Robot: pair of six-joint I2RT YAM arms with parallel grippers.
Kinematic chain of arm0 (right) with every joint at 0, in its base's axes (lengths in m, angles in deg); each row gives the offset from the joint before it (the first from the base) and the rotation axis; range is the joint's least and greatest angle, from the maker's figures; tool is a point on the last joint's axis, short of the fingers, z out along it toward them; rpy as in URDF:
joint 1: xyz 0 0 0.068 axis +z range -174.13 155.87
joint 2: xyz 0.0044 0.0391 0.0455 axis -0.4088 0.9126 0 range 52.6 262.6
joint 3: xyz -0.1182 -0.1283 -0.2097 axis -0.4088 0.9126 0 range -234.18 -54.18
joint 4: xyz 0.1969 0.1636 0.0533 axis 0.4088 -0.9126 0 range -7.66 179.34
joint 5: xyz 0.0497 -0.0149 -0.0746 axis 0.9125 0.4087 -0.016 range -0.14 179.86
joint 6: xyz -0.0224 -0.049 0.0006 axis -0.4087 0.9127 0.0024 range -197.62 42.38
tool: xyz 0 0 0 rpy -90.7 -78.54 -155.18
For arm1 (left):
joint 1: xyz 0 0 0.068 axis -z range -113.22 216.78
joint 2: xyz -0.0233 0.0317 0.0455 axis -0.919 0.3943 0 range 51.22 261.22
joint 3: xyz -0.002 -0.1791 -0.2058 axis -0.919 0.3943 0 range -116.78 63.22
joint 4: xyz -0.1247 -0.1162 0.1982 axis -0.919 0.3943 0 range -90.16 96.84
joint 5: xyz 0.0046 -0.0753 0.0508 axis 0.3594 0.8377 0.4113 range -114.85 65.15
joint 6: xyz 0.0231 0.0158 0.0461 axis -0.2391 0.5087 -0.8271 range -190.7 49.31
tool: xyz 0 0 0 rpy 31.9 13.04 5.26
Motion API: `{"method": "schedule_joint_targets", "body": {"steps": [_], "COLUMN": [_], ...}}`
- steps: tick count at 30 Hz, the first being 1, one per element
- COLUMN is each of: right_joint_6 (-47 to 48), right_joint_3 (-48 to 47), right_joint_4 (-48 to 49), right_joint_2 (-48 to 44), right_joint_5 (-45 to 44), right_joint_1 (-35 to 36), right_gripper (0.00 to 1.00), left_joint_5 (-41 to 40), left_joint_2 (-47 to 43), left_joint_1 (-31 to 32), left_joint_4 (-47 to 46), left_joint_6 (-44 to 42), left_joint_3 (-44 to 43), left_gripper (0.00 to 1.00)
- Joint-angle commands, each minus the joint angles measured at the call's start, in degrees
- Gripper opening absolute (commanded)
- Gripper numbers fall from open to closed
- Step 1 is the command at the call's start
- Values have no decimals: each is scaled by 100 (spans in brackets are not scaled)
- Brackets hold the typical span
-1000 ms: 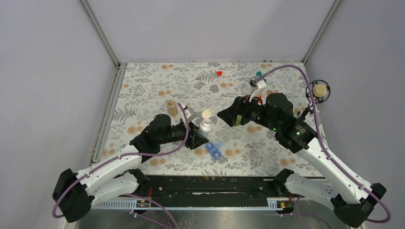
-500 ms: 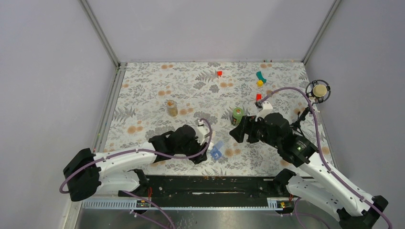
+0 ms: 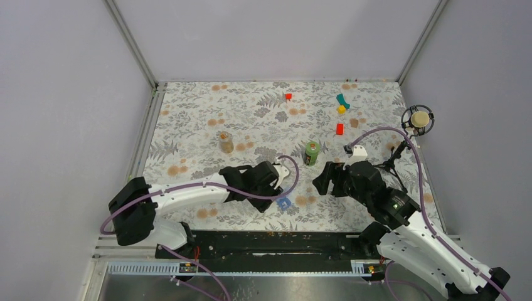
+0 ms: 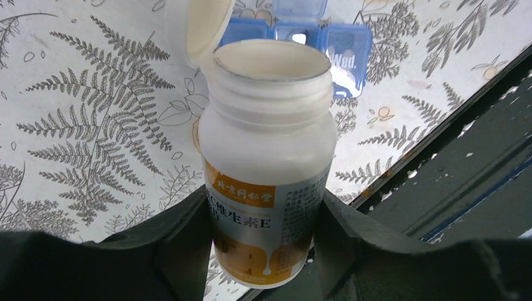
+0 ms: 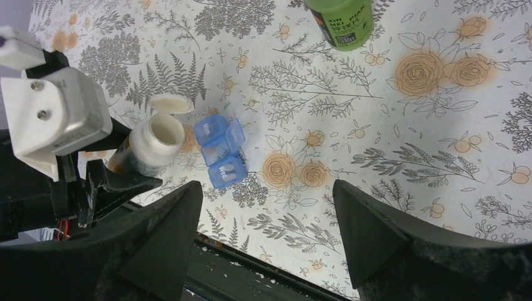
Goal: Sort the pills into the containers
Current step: Pour the pill into the pill container.
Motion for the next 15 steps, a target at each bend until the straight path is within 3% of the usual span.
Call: {"method": "schedule_joint_targets", "body": {"steps": [1, 15], "right_joint_6": [-54, -40], "right_joint_3": [69, 217], "right_joint_4": [-16, -14], "right_joint_2": [-96, -196], "right_joint_5": [-333, -520], "right_joint_1": [-27, -28], "right_gripper": [84, 85], "left_joint_5": [-428, -565], "left_joint_2": [134, 723], "left_joint_1": [205, 476], "left_joint_4": [622, 1209], "left_joint_6": [-214, -387], "left_joint_3": [-543, -949], "left_gripper": [0, 0]}}
